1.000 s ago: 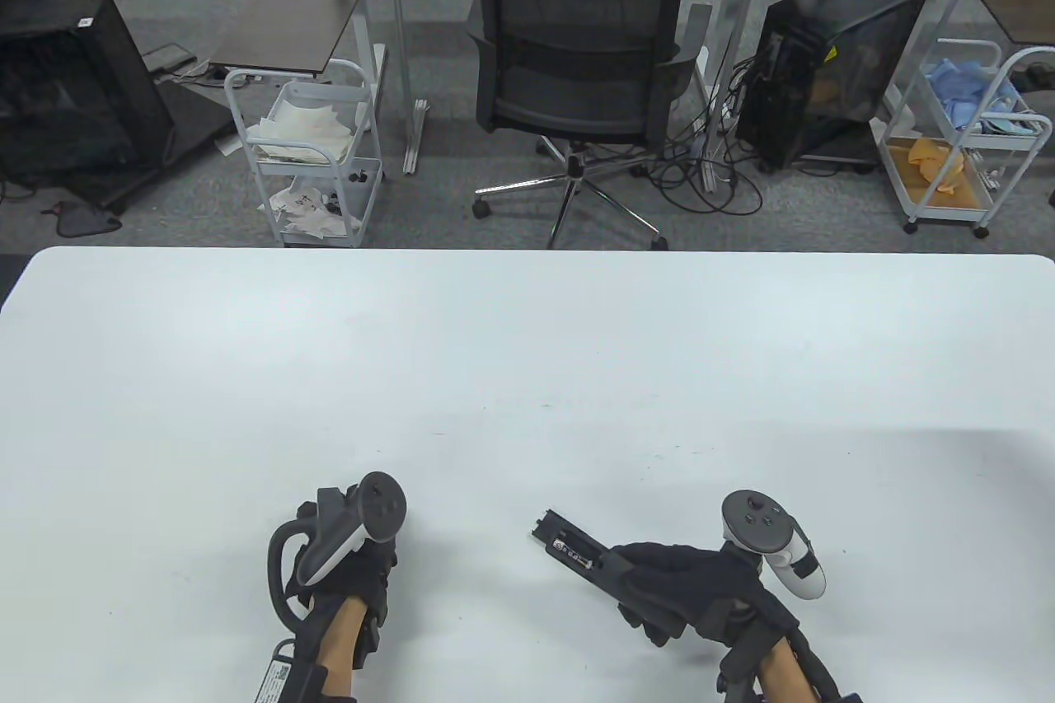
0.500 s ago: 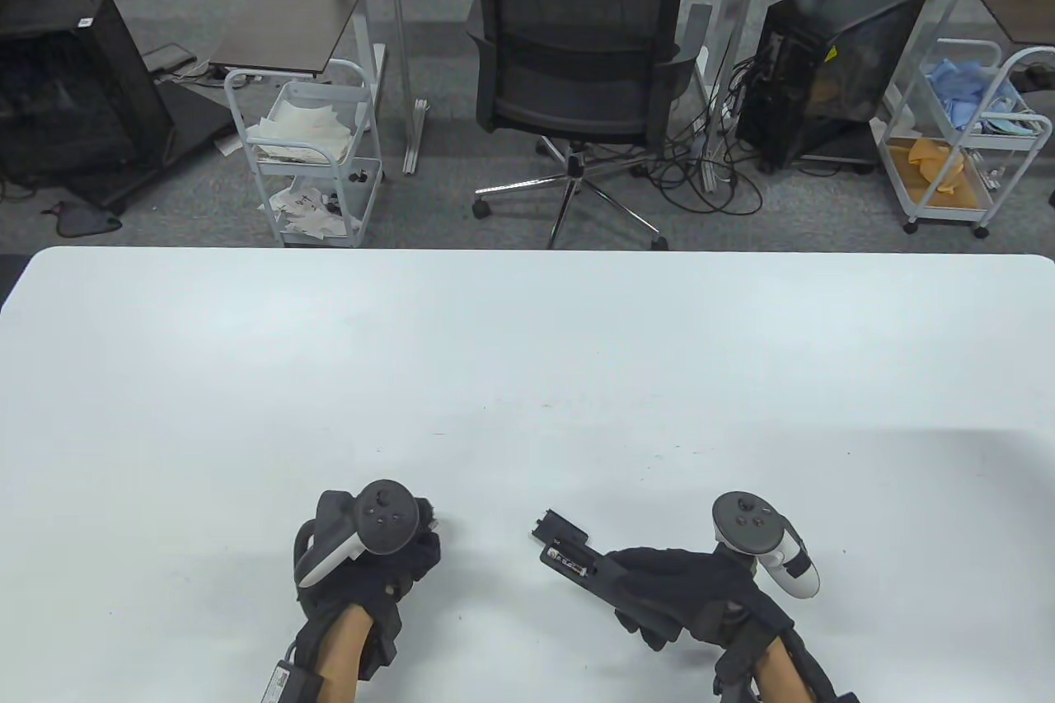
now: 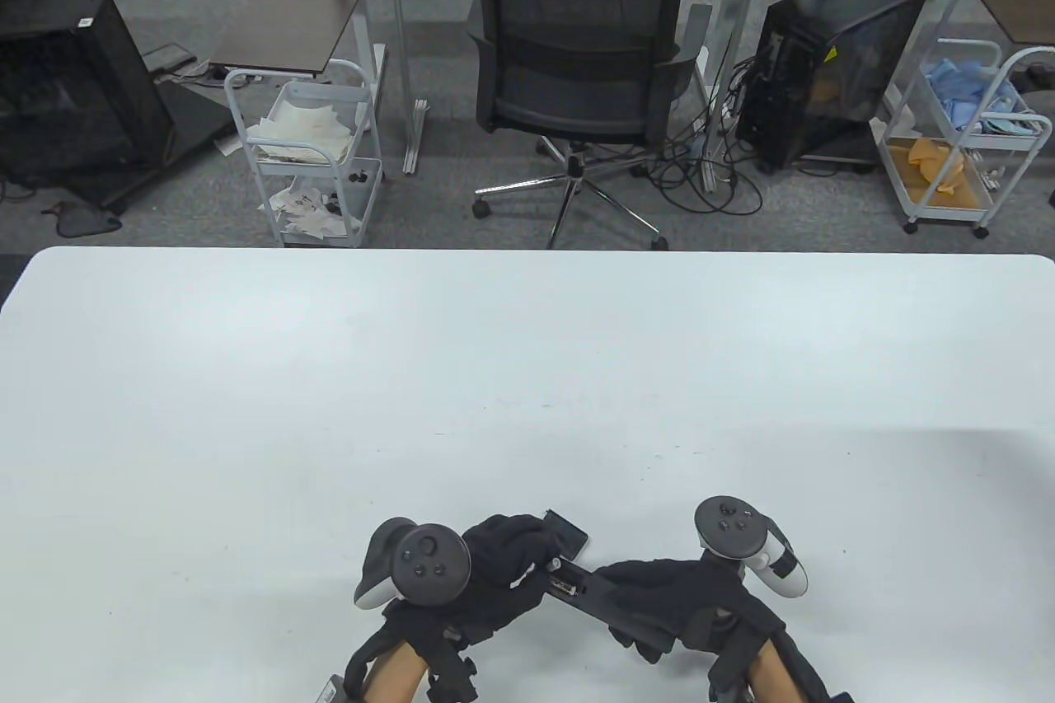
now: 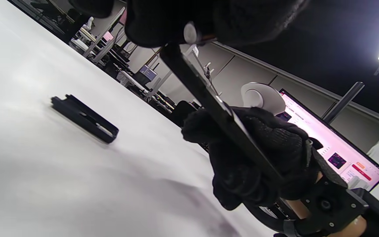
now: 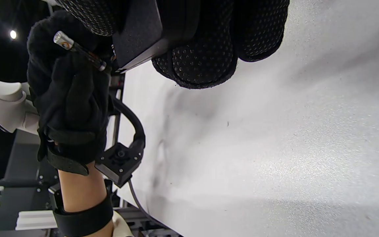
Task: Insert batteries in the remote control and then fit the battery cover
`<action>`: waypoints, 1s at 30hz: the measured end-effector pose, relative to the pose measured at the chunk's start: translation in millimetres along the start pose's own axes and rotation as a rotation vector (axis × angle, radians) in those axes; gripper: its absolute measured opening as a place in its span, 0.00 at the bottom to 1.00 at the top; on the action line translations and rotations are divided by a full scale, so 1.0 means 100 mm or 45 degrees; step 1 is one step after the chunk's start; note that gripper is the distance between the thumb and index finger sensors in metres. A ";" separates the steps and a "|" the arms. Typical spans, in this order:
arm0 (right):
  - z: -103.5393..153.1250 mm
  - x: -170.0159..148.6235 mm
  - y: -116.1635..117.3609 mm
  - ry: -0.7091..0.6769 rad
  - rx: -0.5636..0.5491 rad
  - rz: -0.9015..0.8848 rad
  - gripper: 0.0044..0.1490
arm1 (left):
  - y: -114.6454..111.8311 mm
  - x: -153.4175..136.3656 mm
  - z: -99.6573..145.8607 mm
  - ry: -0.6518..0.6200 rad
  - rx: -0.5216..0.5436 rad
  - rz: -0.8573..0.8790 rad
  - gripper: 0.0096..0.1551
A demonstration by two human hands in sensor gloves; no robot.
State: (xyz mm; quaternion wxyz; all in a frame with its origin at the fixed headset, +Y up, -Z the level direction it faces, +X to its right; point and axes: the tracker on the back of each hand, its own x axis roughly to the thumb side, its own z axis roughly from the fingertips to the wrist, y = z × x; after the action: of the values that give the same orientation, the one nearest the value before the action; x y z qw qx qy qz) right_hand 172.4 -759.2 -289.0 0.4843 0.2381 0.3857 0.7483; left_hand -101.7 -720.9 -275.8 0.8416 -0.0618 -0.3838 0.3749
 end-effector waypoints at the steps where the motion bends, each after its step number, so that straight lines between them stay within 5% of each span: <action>1: -0.01 0.00 0.00 0.002 0.007 0.001 0.37 | -0.01 0.01 0.00 -0.015 0.017 0.022 0.25; 16: -0.04 -0.01 0.05 -0.021 0.089 -0.036 0.36 | -0.14 -0.02 -0.06 0.015 -0.183 -0.029 0.23; 30: -0.06 -0.04 0.05 0.022 0.078 -0.036 0.37 | -0.16 -0.15 -0.04 0.116 -0.225 0.084 0.26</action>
State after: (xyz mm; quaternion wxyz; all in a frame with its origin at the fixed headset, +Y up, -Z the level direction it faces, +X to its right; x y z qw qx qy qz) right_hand 167.1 -765.8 -288.7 0.4838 0.2409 0.4161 0.7313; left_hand -96.2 -741.6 -281.9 0.8367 -0.1652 -0.3745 0.3639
